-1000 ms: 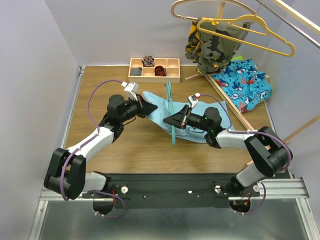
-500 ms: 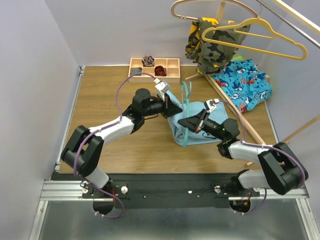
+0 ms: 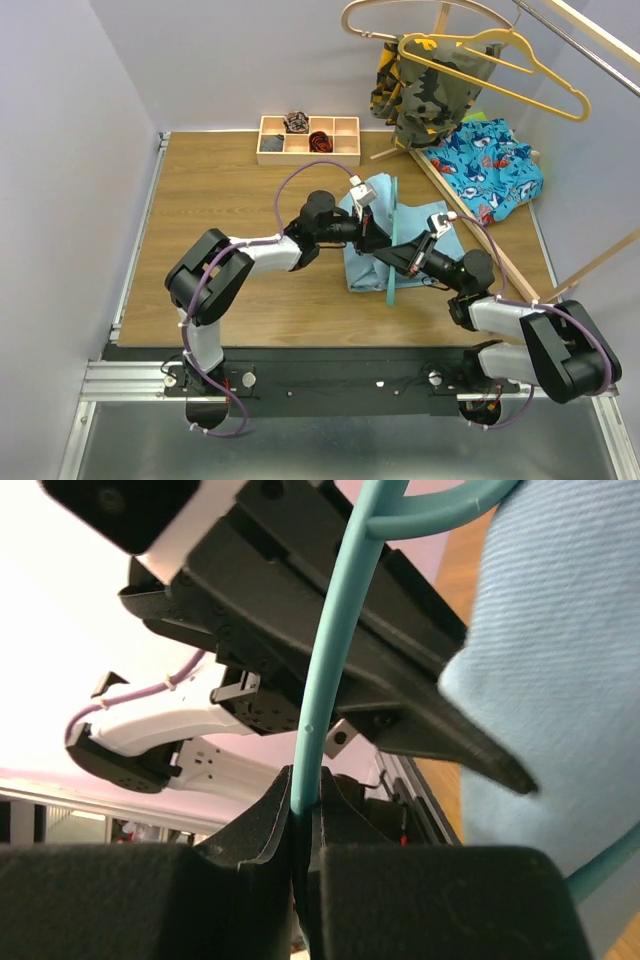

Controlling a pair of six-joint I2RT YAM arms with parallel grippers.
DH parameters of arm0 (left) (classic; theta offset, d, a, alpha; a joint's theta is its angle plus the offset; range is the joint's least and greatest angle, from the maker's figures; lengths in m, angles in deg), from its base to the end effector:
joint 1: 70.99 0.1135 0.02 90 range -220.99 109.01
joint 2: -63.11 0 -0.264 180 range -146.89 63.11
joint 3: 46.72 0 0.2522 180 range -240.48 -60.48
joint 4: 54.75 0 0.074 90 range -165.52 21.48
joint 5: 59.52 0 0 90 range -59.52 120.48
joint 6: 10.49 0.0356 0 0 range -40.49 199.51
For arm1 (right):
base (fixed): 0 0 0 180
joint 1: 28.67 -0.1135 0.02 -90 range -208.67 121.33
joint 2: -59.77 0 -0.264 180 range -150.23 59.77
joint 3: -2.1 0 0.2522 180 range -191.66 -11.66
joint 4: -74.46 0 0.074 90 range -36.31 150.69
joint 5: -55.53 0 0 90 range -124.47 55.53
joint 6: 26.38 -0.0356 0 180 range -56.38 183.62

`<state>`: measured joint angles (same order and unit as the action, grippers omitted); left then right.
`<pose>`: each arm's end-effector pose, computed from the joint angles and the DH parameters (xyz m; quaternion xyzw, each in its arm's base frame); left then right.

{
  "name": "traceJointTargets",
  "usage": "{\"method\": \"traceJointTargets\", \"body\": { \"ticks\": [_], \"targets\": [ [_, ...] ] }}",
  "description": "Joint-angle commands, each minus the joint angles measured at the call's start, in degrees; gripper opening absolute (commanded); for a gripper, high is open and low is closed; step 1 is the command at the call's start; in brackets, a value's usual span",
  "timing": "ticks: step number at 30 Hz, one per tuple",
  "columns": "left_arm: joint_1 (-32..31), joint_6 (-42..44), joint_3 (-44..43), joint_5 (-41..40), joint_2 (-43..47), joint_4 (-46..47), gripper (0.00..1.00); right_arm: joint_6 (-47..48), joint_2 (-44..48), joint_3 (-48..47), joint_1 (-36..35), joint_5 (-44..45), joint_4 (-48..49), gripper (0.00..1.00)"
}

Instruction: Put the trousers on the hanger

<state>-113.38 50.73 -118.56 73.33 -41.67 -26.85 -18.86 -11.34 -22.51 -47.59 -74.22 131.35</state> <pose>0.2782 -0.2867 0.2228 0.3263 0.6525 -0.5849 0.3545 0.1892 0.0889 0.1986 0.0951 0.6493 0.6969 0.2892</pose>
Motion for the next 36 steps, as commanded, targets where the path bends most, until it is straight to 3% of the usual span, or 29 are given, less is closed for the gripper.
{"method": "traceJointTargets", "body": {
  "ticks": [1, 7, 9, 13, 14, 16, 26, 36],
  "targets": [
    [-0.9, -3.7, 1.0, 5.5, -3.7, 7.5, 0.0, 3.5, -3.9, -0.3, 1.1, -6.7, 2.7, 0.01],
    [-0.7, -5.6, 2.3, 8.0, -5.6, 9.1, 0.02, 7.3, -12.2, -1.7, 1.1, -9.5, 2.8, 0.01],
    [-0.2, -5.9, 2.3, 8.4, -6.1, 9.0, 0.14, 8.1, -14.1, -1.9, 1.1, -10.5, 3.7, 0.01],
    [2.1, -6.5, 3.8, 8.2, -5.0, 7.7, 0.47, 8.5, -15.7, -2.1, 1.1, -11.1, 4.1, 0.01],
    [2.7, -6.6, 5.1, 7.9, -4.1, 7.7, 0.6, 8.5, -15.6, -2.1, 1.2, -11.1, 4.1, 0.01],
    [3.7, -6.2, 6.0, 7.7, -1.8, 6.5, 0.72, 8.4, -15.5, -2.1, 1.2, -11.0, 4.0, 0.01],
    [7.9, -2.7, 7.8, 7.1, 5.5, -0.7, 0.73, 8.6, -17.7, -3.4, 1.2, -11.8, 4.0, 0.01],
    [6.2, -7.1, 1.2, 2.3, -0.4, -2.2, 0.75, 9.1, -20.1, -4.9, 1.1, -13.2, 4.0, 0.01]
  ]
}}
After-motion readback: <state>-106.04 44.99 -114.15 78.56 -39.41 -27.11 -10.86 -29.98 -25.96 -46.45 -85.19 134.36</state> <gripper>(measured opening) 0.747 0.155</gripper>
